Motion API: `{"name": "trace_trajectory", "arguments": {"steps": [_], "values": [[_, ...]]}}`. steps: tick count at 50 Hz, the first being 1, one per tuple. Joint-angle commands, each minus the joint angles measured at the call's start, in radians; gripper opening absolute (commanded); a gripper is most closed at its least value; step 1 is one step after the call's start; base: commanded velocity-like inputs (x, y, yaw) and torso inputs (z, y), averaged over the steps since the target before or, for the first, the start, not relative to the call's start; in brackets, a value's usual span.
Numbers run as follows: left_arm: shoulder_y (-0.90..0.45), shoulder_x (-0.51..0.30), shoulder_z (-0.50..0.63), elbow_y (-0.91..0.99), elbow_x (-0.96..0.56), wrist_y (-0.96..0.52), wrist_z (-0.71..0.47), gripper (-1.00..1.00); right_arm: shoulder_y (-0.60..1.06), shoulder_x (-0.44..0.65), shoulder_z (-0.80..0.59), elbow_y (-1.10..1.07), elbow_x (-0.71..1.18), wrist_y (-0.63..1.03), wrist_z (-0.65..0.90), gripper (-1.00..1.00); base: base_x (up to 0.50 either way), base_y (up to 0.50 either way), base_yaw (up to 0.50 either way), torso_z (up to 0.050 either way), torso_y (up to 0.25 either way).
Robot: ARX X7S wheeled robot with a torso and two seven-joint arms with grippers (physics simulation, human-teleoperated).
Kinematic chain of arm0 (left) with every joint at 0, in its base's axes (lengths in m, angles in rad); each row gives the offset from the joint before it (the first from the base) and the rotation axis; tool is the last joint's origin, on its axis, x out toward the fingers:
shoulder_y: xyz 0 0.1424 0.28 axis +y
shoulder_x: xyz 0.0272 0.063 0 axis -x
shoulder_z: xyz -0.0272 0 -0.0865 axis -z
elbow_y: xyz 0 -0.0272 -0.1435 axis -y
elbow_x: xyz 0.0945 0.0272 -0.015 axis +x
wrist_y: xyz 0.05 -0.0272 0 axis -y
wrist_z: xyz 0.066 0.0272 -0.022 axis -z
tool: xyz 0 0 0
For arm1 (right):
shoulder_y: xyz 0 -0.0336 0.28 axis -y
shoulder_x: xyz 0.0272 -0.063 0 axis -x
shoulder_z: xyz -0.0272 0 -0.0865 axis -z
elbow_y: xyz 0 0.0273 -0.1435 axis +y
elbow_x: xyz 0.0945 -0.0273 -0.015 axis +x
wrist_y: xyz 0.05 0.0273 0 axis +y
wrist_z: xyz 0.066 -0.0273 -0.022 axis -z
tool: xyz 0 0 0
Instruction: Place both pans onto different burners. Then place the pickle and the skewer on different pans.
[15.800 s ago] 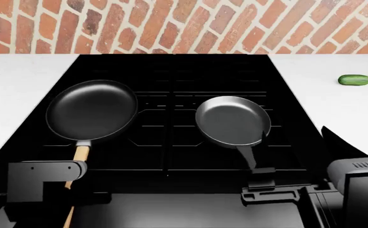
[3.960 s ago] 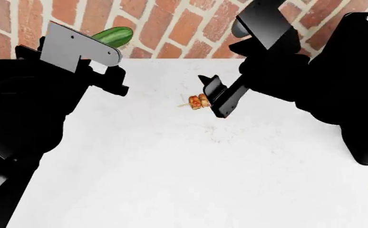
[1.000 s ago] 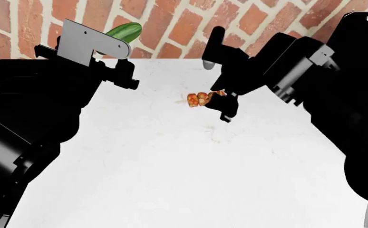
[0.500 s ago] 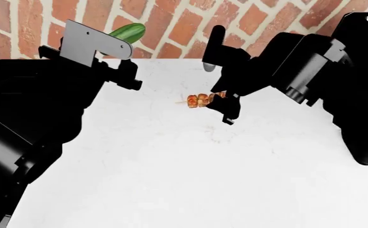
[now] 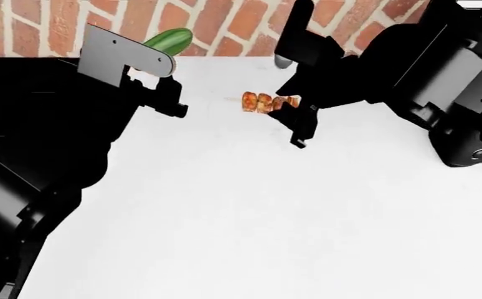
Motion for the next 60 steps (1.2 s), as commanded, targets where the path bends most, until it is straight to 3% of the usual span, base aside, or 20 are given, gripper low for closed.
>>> {"name": "trace_trajectory", "arguments": {"steps": [1,11,26,35,60], "values": [[-0.008,0.016,-0.019,-0.011,-0.017,0.002,-0.025,-1.00,0.022,0.054,0.061,-0.082,0.027,-0.006,0.151,-1.00,-0.50,0.14,0.00,0.000,0.000],[-0.021,0.029,-0.033,-0.011,-0.023,0.007,-0.036,-1.00,0.012,0.083,0.111,-0.139,0.080,0.020,0.310,-1.00,-0.47,0.13,0.00,0.000,-0.001],[-0.044,0.031,-0.035,0.006,-0.032,-0.011,-0.039,-1.00,0.003,0.154,0.163,-0.245,0.173,0.085,0.529,-1.00,-0.12,0.00,0.00,0.000,0.249],[-0.039,0.032,-0.035,0.004,-0.032,-0.004,-0.038,-1.00,-0.015,0.175,0.180,-0.282,0.200,0.083,0.562,-1.00,-0.50,0.00,0.00,0.000,0.250],[-0.049,0.035,-0.045,-0.015,-0.011,-0.008,-0.083,-1.00,-0.056,0.199,0.232,-0.291,0.237,0.045,0.661,-1.00,-0.48,0.06,0.00,0.000,0.000]]}}
